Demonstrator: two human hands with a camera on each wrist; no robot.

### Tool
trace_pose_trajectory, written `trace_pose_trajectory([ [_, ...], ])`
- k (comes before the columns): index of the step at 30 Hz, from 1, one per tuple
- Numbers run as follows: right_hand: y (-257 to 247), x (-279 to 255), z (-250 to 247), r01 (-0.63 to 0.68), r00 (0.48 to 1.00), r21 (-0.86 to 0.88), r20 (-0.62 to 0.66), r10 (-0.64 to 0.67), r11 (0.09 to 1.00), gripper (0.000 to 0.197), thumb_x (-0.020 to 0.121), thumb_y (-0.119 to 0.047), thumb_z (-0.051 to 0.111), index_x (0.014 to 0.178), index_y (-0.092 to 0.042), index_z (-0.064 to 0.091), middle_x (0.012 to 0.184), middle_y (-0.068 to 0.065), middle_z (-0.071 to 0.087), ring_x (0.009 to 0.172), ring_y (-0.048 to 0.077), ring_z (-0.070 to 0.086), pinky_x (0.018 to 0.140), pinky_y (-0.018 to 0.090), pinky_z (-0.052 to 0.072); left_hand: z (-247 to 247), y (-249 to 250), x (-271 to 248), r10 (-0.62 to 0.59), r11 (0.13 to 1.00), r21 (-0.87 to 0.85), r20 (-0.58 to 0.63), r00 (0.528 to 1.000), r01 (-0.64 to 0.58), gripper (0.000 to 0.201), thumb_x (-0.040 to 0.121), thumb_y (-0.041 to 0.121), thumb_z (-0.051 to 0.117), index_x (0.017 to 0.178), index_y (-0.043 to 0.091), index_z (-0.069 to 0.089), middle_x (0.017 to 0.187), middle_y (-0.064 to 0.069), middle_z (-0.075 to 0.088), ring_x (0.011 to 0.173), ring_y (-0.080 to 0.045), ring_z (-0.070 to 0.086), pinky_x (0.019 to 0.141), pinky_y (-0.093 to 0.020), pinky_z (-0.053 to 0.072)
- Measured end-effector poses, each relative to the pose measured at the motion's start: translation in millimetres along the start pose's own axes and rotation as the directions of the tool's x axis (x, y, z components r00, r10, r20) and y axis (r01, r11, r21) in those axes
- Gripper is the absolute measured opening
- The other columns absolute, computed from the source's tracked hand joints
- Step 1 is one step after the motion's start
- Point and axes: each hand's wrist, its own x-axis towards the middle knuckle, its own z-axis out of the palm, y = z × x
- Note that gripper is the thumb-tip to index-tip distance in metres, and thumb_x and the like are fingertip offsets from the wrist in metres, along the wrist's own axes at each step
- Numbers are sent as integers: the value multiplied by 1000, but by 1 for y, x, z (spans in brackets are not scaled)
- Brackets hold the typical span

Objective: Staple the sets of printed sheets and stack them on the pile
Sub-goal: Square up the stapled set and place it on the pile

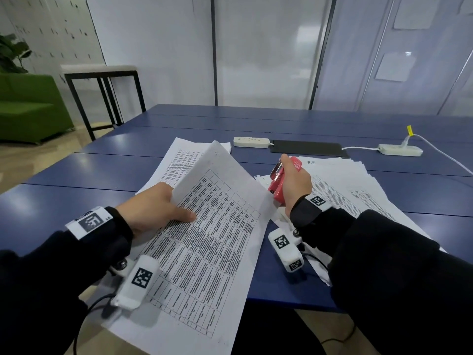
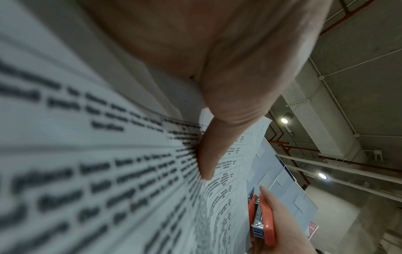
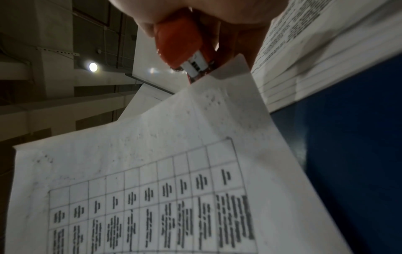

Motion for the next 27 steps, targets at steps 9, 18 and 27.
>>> trace_pose_trajectory([
  [9,8,12,3,23,996,-16,-83,-24,1000,37,94,-54,63,77,-22,60,79,-1,63,81,23,65,85,39,55,5,3,-4,-5,1000,-24,-4,1000,5,31,81,2,82,112,2,75,111,-26,75,101,-52,71,96,-68,53],
  [18,13,9,4,11,999,18,-52,-10,1000,46,94,-57,64,97,-11,66,87,4,63,75,22,60,44,18,40,10,7,-11,-30,999,-37,-22,999,29,22,91,-6,69,112,-2,73,106,-23,77,95,-46,74,88,-56,61],
  [27,15,11,4,-97,992,63,90,91,993,41,84,-52,75,87,-12,65,73,5,68,63,24,63,67,41,58,2,-1,-12,-21,998,-64,-36,999,19,23,91,-12,65,113,-6,70,101,-25,77,81,-39,77,65,-41,64],
])
